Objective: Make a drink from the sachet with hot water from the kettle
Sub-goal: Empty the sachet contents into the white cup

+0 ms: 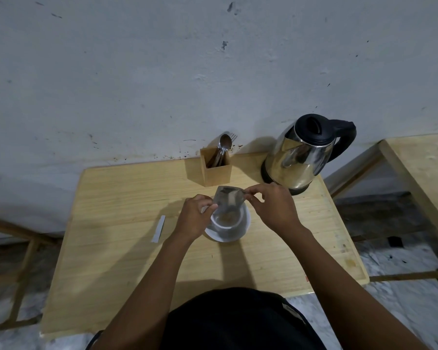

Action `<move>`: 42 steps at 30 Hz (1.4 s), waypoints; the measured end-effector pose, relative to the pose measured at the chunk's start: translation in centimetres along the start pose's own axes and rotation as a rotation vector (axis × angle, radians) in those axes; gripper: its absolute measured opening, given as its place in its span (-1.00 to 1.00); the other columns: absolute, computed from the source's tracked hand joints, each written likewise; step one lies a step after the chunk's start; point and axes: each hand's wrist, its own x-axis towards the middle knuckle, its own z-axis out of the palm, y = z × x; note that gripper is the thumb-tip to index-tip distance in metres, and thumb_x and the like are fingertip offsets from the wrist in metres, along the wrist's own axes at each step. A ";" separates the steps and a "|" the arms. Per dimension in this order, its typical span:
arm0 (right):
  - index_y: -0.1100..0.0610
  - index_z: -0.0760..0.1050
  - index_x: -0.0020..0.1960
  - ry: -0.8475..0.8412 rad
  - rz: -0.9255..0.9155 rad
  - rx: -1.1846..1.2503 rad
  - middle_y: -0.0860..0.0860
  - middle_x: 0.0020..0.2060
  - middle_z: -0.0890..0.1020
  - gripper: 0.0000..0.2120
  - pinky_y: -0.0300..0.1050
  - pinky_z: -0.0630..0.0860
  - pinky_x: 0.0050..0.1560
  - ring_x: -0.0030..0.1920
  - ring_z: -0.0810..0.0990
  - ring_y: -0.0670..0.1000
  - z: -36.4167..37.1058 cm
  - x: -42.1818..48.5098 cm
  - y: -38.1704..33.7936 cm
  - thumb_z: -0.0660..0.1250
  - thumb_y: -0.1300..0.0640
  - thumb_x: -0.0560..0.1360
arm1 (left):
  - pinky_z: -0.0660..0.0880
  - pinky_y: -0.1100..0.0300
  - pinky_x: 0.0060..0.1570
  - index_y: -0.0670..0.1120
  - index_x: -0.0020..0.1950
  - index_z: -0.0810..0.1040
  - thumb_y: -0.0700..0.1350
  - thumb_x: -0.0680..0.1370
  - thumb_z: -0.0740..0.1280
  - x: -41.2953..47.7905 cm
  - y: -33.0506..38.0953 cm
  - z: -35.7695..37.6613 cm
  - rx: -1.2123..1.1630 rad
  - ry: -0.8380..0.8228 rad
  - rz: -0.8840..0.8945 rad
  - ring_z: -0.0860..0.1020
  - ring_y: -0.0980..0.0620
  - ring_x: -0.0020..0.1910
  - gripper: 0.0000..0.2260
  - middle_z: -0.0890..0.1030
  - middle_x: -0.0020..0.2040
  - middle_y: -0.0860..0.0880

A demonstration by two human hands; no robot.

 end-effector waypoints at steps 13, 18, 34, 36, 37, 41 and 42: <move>-0.07 0.69 -0.04 -0.012 0.012 0.008 -0.20 -0.17 0.70 -0.92 -0.14 0.37 -0.09 -0.33 0.40 -0.33 -0.2 -0.2 -0.5 0.45 0.03 0.47 | 0.50 -0.08 0.07 -0.10 -0.09 0.70 -0.07 0.50 0.38 0.1 -0.7 0.0 -0.005 -0.003 -0.019 0.55 -0.11 0.02 -0.86 0.63 -0.05 -0.05; -0.07 0.70 -0.06 -0.031 0.051 0.049 -0.28 -0.25 0.62 -0.93 -0.40 0.29 -0.24 -0.20 0.47 -0.43 -0.4 -0.5 -0.8 0.45 0.04 0.47 | 0.48 -0.11 0.09 -0.08 -0.10 0.70 -0.04 0.50 0.37 0.1 -0.7 0.0 0.023 0.003 -0.015 0.53 -0.13 0.04 -0.84 0.62 -0.05 0.00; -0.10 0.66 -0.05 -0.075 0.186 0.199 -0.24 -0.15 0.66 -0.92 -0.33 0.30 -0.30 -0.33 0.47 -0.36 -0.3 -0.4 -0.8 0.39 0.01 0.51 | 0.48 -0.14 0.09 -0.04 -0.11 0.68 -0.03 0.50 0.36 -0.2 0.0 -0.1 -0.004 0.024 -0.001 0.53 -0.12 0.04 -0.86 0.58 -0.10 0.06; -0.11 0.65 -0.06 -0.172 0.170 0.197 -0.24 -0.17 0.66 -0.93 -0.27 0.32 -0.30 -0.35 0.48 -0.30 -0.2 -0.5 -0.8 0.38 -0.02 0.51 | 0.48 -0.14 0.12 -0.04 -0.10 0.66 0.08 0.45 0.36 -0.3 0.3 -0.2 -0.031 0.019 -0.028 0.53 -0.11 0.08 -0.79 0.60 -0.05 0.03; -0.11 0.65 -0.06 -0.185 0.158 0.185 -0.25 -0.20 0.65 -0.93 -0.27 0.31 -0.31 -0.36 0.48 -0.28 -0.2 -0.6 -0.9 0.39 -0.03 0.51 | 0.48 -0.14 0.13 -0.04 -0.07 0.66 0.15 0.41 0.35 -0.3 0.4 -0.3 -0.040 0.021 -0.034 0.52 -0.11 0.10 -0.70 0.60 -0.02 0.01; -0.09 0.65 -0.05 -0.187 0.148 0.241 -0.21 -0.17 0.67 -0.94 -0.19 0.43 -0.23 -0.33 0.49 -0.22 -0.2 -0.5 -1.1 0.40 0.00 0.51 | 0.49 -0.14 0.16 -0.03 -0.06 0.67 0.19 0.39 0.31 -0.1 0.5 -0.2 -0.081 0.016 -0.065 0.50 -0.08 0.16 -0.66 0.59 0.04 0.03; -0.08 0.65 -0.04 -0.182 0.147 0.252 -0.19 -0.13 0.67 -0.93 -0.15 0.48 -0.19 -0.29 0.51 -0.18 -0.1 -0.5 -1.1 0.39 0.02 0.51 | 0.48 -0.13 0.17 -0.01 -0.07 0.68 0.14 0.41 0.32 -0.1 0.8 -0.2 -0.076 0.012 -0.063 0.49 -0.08 0.16 -0.71 0.60 0.04 0.04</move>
